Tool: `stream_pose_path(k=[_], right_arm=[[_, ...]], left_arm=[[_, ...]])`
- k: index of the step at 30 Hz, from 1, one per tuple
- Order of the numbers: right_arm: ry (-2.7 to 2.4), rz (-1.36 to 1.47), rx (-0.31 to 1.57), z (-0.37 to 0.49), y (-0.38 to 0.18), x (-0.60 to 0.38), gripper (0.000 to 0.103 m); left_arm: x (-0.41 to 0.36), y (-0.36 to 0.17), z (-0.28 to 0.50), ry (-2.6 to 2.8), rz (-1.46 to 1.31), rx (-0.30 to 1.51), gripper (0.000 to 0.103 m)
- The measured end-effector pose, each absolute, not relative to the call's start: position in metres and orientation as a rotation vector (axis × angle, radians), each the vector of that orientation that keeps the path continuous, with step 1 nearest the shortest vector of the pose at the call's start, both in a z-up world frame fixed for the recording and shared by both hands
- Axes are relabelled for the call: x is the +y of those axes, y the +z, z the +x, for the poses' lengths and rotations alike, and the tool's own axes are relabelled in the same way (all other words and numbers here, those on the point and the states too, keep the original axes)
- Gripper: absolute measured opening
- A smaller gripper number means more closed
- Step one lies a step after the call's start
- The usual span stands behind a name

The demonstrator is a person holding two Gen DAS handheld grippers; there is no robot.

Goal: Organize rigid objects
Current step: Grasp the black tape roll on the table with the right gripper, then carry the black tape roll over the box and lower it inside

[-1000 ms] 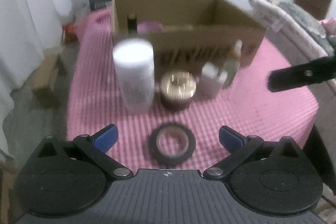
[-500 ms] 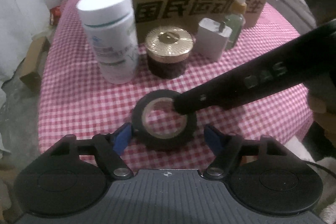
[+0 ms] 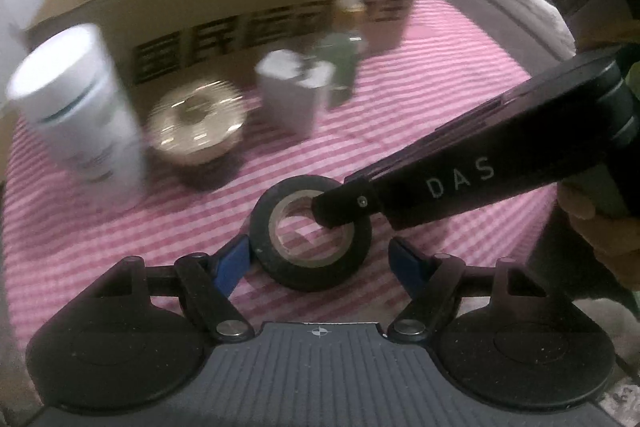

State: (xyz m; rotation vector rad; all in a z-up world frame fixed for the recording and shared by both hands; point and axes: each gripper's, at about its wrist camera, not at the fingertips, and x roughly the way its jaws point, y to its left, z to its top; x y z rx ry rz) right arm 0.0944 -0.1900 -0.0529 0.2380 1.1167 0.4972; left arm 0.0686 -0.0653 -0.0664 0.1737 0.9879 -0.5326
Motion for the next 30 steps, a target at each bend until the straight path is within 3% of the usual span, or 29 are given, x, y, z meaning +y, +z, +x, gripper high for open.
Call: stream_pose_path(k=[9, 13, 30], right_arm=[[0.43, 0.235, 1.086, 0.082, -0.054, -0.211, 0.027], [0.452, 0.179, 1.073, 0.082, -0.058, -0.195, 0.027], [0.406, 0.131, 1.041, 0.082, -0.057, -0.211, 0.022]], left_arm=[[-0.085, -0.066, 0.059, -0.539, 0.319, 0.948, 0.075], [-0.085, -0.063, 0.062, -0.535, 0.302, 0.943, 0.065], [-0.106, -0.058, 0.07, -0.538, 0.323, 0.953, 0.065]])
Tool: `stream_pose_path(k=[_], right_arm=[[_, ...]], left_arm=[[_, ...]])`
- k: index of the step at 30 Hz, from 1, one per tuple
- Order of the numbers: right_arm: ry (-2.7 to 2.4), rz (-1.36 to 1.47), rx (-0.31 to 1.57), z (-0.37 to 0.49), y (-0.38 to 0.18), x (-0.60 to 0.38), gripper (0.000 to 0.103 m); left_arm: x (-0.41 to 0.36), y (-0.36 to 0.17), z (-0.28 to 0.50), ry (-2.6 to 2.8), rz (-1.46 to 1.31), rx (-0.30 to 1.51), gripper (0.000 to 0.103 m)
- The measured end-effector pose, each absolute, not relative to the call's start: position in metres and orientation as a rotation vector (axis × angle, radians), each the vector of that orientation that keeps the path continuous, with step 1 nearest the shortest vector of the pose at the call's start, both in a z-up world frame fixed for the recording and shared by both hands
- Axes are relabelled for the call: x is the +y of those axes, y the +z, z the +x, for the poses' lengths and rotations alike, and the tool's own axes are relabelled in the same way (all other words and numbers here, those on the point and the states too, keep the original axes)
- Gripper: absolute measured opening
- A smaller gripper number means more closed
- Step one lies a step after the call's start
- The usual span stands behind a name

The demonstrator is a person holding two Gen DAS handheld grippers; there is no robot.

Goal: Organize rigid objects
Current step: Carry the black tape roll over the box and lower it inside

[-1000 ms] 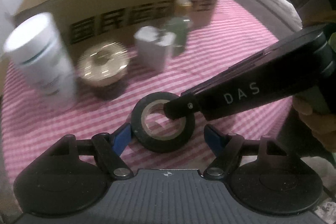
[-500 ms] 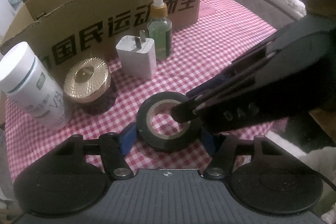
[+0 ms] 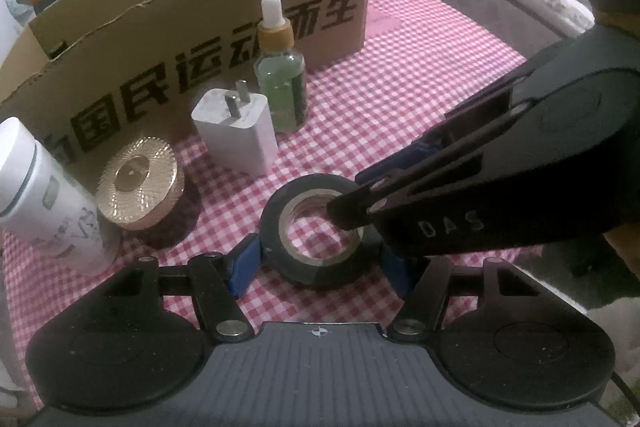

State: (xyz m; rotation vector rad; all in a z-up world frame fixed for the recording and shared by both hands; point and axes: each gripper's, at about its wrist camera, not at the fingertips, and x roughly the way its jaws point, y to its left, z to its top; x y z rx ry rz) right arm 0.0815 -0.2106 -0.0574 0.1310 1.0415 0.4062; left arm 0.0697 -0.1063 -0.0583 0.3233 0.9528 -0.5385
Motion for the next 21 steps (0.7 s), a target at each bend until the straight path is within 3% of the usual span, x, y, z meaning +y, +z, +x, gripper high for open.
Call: stream_pose_path(k=[21], right_arm=[[0.396, 0.196, 1.042, 0.071, -0.05, -0.228, 0.021]], left_arm=[[-0.117, -0.055, 0.075, -0.502, 0.316, 0.974, 0.066]])
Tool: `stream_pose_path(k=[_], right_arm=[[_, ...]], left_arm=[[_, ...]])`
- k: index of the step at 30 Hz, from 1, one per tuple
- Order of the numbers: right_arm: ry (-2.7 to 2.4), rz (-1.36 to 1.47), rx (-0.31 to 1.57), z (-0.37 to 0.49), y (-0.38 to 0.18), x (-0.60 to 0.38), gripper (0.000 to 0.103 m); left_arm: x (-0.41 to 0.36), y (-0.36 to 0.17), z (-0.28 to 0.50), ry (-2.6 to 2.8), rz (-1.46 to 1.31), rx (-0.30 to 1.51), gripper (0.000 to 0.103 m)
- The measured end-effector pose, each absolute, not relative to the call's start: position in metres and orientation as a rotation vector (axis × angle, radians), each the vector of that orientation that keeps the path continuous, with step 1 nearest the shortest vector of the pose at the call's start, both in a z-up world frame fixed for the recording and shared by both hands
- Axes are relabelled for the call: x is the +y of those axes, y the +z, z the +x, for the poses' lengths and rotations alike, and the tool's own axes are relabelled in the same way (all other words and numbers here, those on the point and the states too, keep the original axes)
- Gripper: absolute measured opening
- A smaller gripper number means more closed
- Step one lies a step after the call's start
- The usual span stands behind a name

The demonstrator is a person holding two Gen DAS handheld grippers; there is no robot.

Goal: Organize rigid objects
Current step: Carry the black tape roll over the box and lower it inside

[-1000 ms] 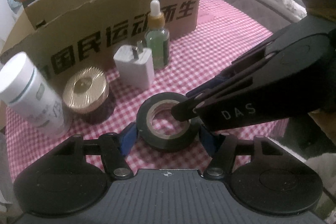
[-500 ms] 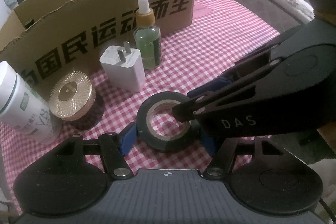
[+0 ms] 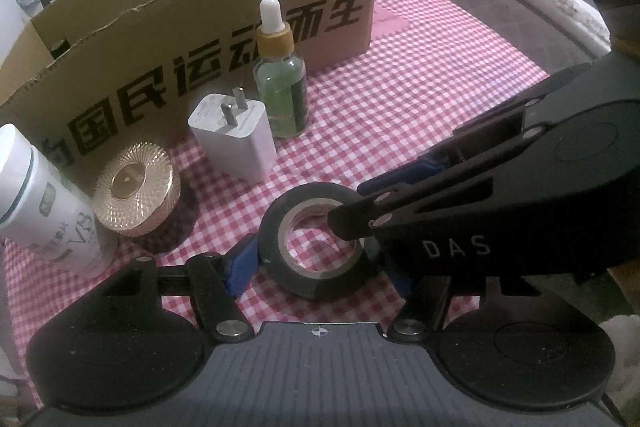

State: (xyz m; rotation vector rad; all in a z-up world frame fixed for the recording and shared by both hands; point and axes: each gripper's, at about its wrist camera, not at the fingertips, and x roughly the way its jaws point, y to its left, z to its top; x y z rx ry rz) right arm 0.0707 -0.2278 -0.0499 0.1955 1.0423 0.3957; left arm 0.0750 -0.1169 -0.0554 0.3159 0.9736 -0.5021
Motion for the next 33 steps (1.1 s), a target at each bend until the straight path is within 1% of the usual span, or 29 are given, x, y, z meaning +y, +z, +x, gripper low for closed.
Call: stream_pose_path(k=[21, 33], right_arm=[[0.385, 0.163, 0.965, 0.048, -0.018, -0.212, 0.021], [0.392, 0.091, 0.889, 0.033, 0.008, -0.192, 0.021]], left_arm=[[-0.108, -0.029, 0.053, -0.477, 0.295, 0.884, 0.066], [-0.09, -0.007, 0.035, -0.453, 0.267, 0.788, 0.066]])
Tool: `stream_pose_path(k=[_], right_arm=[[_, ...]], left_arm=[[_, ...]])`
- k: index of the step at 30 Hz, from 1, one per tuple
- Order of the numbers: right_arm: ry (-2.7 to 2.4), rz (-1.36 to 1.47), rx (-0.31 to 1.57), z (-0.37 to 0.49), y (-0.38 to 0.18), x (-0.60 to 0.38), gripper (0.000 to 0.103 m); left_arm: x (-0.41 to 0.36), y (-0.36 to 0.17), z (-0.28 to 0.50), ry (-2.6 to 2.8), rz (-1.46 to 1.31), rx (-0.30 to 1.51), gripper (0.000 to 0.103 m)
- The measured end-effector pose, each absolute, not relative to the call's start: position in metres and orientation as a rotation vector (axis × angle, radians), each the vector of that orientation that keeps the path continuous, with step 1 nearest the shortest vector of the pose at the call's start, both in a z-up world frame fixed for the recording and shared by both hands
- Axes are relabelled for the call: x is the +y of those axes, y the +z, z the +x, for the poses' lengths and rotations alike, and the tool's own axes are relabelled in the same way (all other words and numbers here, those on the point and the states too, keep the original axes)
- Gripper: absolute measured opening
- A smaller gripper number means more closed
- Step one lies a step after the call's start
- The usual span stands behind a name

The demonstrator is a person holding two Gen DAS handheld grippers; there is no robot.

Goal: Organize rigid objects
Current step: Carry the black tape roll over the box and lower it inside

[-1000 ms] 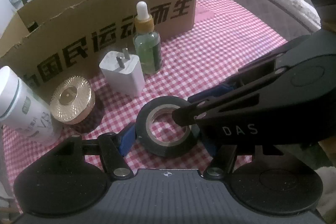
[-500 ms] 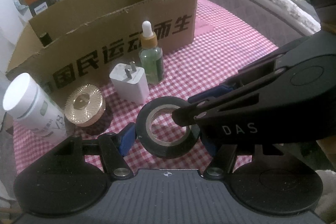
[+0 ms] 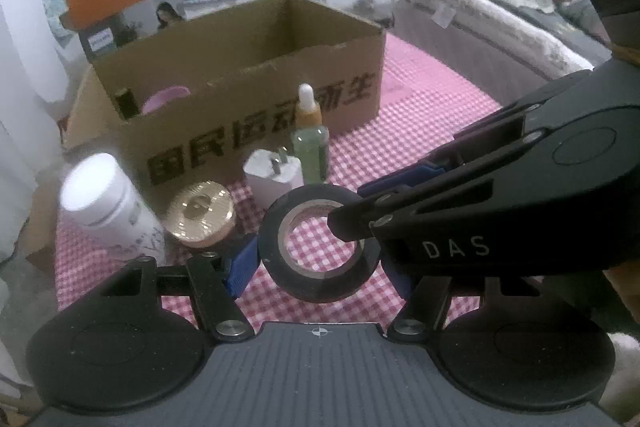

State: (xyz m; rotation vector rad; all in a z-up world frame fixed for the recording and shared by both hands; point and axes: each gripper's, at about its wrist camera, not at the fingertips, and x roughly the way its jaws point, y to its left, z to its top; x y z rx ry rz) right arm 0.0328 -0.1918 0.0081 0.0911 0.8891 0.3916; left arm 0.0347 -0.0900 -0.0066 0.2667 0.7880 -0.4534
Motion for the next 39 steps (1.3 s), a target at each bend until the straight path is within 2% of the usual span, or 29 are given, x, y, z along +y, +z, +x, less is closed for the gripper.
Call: stream_pose_path(k=[21, 28, 39], right_arm=[[0.466, -0.035, 0.689, 0.041, 0.078, -0.159, 0.021], [0.496, -0.06, 0.641, 0.081, 0.104, -0.155, 0.022], [0.53, -0.046, 0.699, 0.178, 0.11, -0.156, 0.022]], left_arm=[[-0.062, 0.056, 0.041, -0.356, 0.251, 0.581, 0.066], [-0.057, 0.081, 0.082, -0.348, 0.262, 0.549, 0.066], [-0.061, 0.089, 0.169, -0.34, 0.298, 0.644, 0.066]])
